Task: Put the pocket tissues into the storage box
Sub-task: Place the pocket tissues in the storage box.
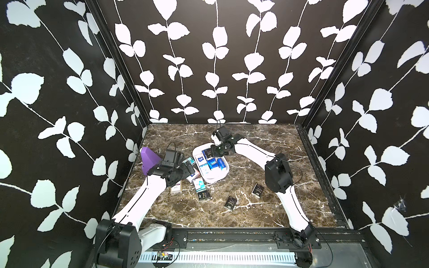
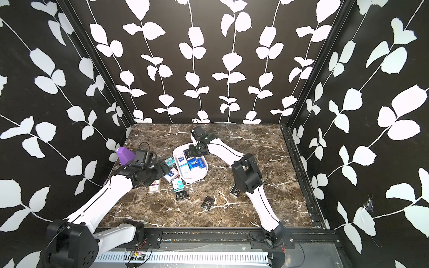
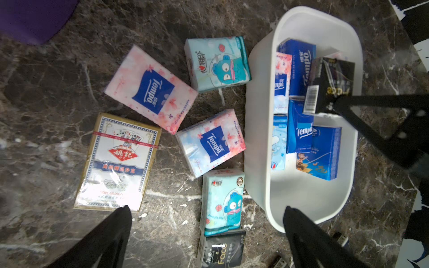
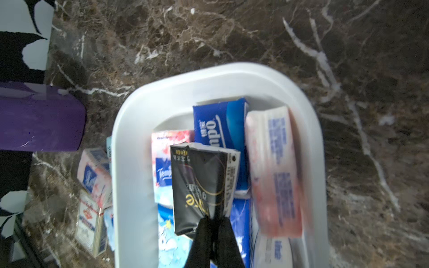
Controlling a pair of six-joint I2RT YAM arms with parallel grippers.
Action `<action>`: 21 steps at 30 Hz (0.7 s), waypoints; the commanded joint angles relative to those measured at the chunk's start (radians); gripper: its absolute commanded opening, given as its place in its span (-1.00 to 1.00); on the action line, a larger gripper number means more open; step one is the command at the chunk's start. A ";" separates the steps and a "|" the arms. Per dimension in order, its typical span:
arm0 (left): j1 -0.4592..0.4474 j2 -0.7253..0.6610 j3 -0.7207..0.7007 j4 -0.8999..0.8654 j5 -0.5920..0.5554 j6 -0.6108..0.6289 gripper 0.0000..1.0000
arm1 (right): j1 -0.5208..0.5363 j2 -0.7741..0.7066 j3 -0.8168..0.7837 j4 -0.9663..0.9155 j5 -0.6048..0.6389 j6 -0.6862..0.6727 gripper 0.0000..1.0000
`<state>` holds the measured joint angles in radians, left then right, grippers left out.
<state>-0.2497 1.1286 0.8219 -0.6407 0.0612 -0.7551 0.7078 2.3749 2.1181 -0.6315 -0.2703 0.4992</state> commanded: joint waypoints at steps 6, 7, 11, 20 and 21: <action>0.006 -0.052 -0.006 -0.087 -0.043 0.034 0.98 | -0.001 0.043 0.190 -0.075 0.071 -0.054 -0.30; 0.006 -0.049 -0.005 -0.084 -0.040 0.034 0.98 | -0.003 0.028 0.180 -0.070 0.076 -0.058 -0.24; 0.006 -0.031 0.007 -0.070 -0.025 0.031 0.98 | -0.009 -0.098 0.054 -0.035 0.075 -0.075 -0.13; 0.006 -0.003 0.012 -0.036 0.030 0.025 0.98 | -0.057 -0.368 -0.356 -0.013 0.039 -0.107 -0.12; 0.006 0.002 0.013 -0.033 0.038 0.023 0.97 | -0.063 -0.382 -0.389 -0.009 0.022 -0.108 -0.12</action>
<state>-0.2497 1.1248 0.8219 -0.6815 0.0673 -0.7364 0.6651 2.0098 1.8252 -0.6502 -0.2241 0.4114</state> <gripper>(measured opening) 0.988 0.438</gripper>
